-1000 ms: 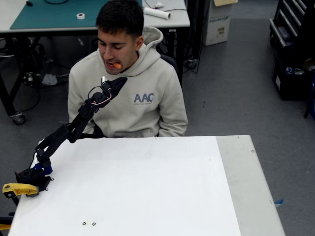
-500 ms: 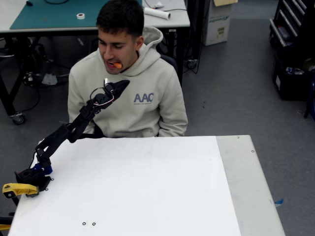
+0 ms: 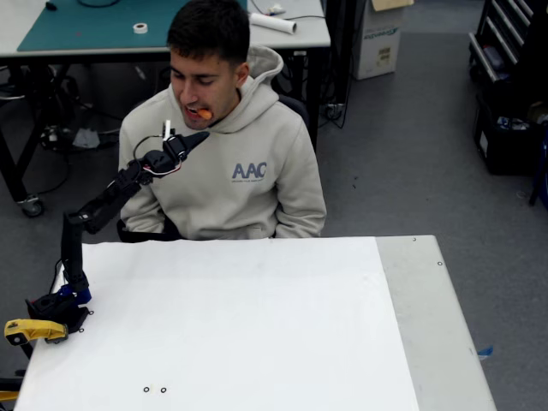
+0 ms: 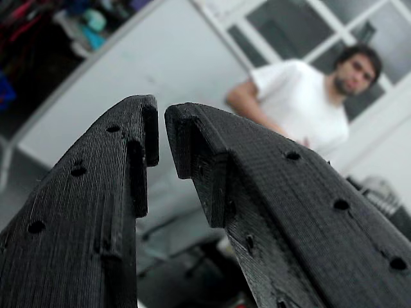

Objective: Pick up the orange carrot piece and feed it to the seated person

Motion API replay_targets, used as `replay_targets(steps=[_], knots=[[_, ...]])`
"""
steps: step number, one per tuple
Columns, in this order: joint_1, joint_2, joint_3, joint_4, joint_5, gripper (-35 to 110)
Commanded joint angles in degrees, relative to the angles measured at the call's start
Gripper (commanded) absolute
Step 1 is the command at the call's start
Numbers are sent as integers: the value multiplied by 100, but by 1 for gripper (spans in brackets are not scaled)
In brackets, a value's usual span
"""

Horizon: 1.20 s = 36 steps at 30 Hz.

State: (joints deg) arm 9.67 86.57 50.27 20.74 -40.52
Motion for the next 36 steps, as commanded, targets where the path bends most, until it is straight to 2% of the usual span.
replay_targets(steps=[1, 13, 36], knots=[[-141, 1494, 861, -158, 387, -3], [-809, 4210, 3955, -79, 2320, -3], [-905, 10134, 10925, -79, 5862, -3]])
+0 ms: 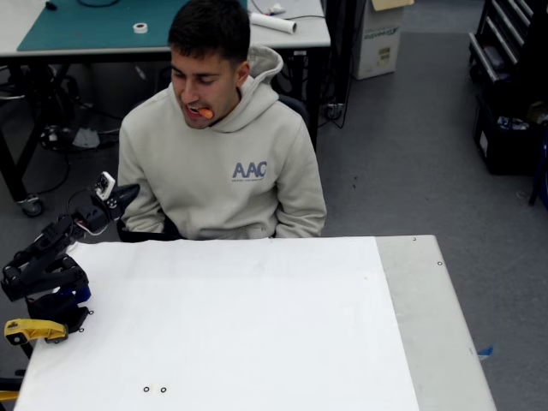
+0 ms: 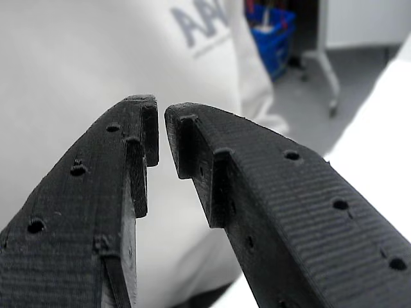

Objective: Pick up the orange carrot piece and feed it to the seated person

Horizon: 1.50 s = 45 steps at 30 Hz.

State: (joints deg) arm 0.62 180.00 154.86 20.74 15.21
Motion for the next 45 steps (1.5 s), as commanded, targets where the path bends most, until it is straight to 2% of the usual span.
replay_targets(steps=[1, 12, 19, 24, 45], knots=[[0, 905, 589, -79, 378, -3], [0, 914, 1283, -62, 431, -3], [0, 923, 1960, -53, -580, -3], [9, 932, 2013, -18, -870, -3], [9, 923, 1354, 4113, -949, -3]])
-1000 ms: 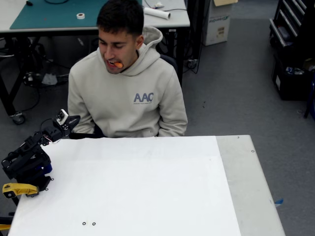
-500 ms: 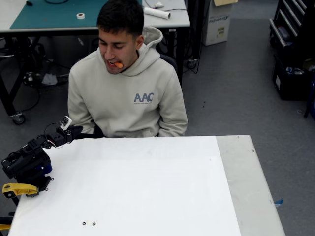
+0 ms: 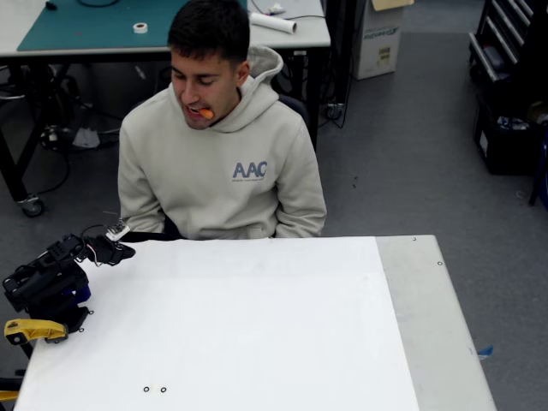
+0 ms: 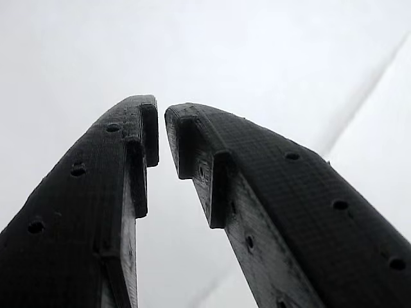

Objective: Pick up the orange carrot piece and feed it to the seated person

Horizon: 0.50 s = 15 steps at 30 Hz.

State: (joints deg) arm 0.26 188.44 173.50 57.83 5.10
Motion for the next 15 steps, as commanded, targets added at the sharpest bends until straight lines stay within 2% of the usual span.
replay_targets(steps=[1, 6, 15], knots=[[44, 79, -554, 571, 53, -3], [44, 88, -642, 1028, 53, -3], [35, 88, -659, 1037, 53, -3]])
